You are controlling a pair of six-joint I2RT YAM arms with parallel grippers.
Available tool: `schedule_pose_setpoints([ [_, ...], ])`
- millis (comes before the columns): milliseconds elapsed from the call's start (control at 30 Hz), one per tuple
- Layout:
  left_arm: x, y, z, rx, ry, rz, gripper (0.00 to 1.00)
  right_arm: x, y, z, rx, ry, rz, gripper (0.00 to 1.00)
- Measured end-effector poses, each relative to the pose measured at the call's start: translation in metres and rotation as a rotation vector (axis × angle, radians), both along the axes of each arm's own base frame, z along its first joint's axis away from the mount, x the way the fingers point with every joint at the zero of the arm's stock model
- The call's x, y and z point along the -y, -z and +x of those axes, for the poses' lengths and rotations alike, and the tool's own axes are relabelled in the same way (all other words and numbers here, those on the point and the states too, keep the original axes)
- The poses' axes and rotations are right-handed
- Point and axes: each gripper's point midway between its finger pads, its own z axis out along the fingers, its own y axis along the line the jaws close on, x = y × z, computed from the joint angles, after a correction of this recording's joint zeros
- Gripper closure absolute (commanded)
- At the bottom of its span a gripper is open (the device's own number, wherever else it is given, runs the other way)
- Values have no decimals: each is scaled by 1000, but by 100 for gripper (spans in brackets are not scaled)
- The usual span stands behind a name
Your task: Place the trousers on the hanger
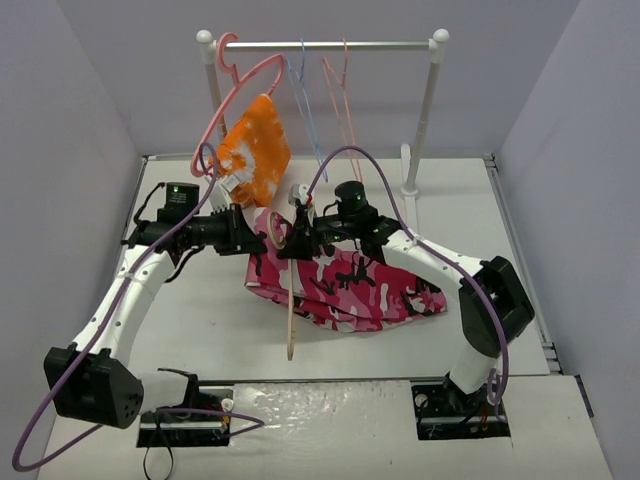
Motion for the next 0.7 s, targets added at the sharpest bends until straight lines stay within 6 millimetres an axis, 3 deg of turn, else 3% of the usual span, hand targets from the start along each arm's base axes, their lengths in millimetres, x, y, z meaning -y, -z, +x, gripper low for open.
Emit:
schedule_pose_setpoints([
  [167, -8, -26, -8, 56, 4, 14, 100, 4, -1, -3, 5, -13, 10, 100],
  [400, -15, -40, -21, 74, -6, 19, 100, 7, -14, -11, 30, -27, 46, 100],
  [700, -19, -56, -23, 102, -18, 20, 100, 14, -1, -13, 9, -14, 46, 100],
])
